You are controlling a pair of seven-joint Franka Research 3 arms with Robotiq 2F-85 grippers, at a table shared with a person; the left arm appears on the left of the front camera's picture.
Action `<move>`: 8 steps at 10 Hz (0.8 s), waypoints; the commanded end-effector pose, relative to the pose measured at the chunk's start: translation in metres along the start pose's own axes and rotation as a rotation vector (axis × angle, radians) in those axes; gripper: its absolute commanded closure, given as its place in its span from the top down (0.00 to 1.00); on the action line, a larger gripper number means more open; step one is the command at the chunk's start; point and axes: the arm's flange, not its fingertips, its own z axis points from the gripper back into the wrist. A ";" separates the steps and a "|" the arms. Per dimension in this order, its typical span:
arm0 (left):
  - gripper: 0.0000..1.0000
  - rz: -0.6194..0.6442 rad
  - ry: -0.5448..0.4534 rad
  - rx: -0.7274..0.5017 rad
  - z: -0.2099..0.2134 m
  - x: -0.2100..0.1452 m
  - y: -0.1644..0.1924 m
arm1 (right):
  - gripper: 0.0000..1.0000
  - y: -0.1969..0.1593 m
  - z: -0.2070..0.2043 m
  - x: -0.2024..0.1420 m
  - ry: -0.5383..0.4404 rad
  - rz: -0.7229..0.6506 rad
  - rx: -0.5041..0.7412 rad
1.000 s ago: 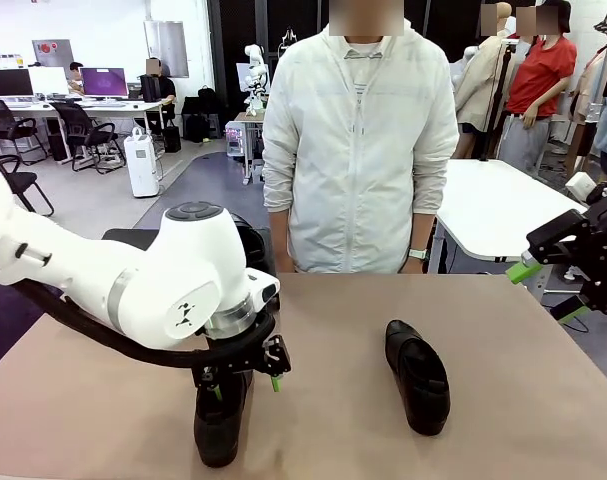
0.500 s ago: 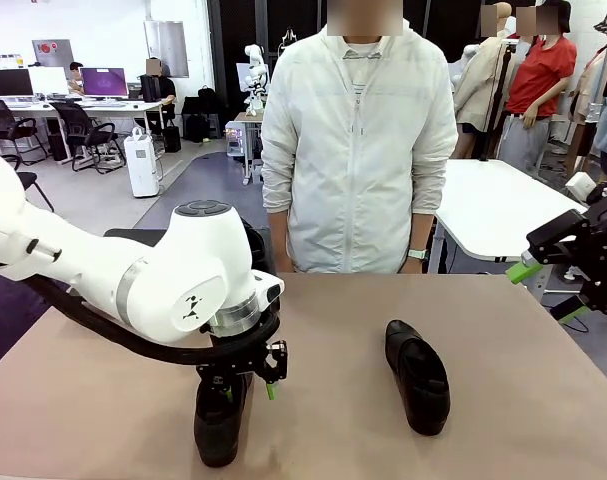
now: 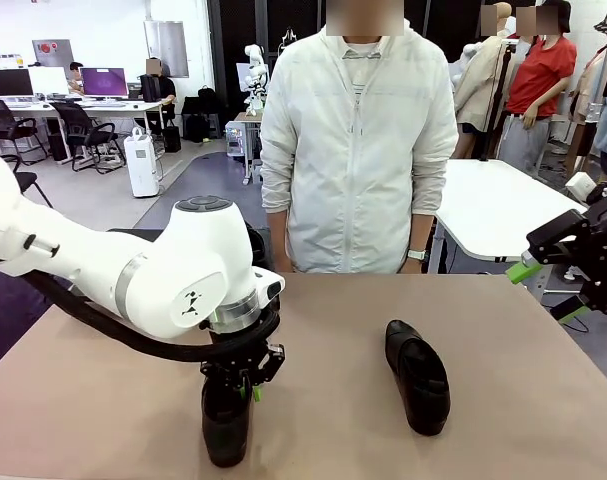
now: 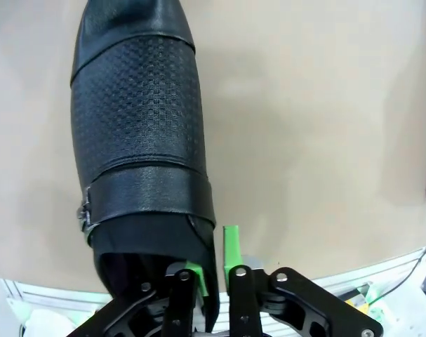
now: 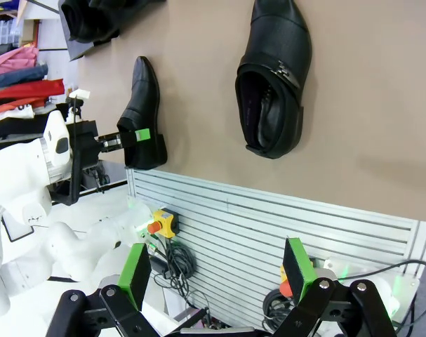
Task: Organize the shoes by placing them on the stand.
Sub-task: Place the Shoe from the middle of the table onto the Shoes Stand.
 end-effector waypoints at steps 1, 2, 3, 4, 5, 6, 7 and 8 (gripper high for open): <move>0.00 -0.013 -0.051 0.020 0.017 -0.002 -0.004 | 1.00 0.002 0.003 0.002 0.006 0.016 0.015; 0.00 -0.018 -0.085 0.029 0.029 -0.003 -0.004 | 1.00 0.002 0.003 0.002 0.006 0.016 0.015; 0.00 -0.058 -0.107 0.005 0.054 -0.005 0.001 | 1.00 0.002 0.003 0.002 0.006 0.016 0.015; 0.00 -0.095 -0.127 0.036 0.085 -0.012 0.012 | 1.00 0.002 0.003 0.002 0.006 0.016 0.015; 0.00 -0.141 -0.138 0.045 0.116 -0.022 0.025 | 1.00 0.002 0.003 0.002 0.006 0.016 0.015; 0.00 -0.241 -0.128 0.028 0.144 -0.038 0.040 | 1.00 0.002 0.003 0.002 0.006 0.016 0.015; 0.00 -0.333 -0.151 -0.006 0.164 -0.052 0.055 | 1.00 0.002 0.003 0.002 0.006 0.016 0.015; 0.00 -0.375 -0.190 -0.037 0.180 -0.056 0.072 | 1.00 0.002 0.003 0.002 0.006 0.016 0.015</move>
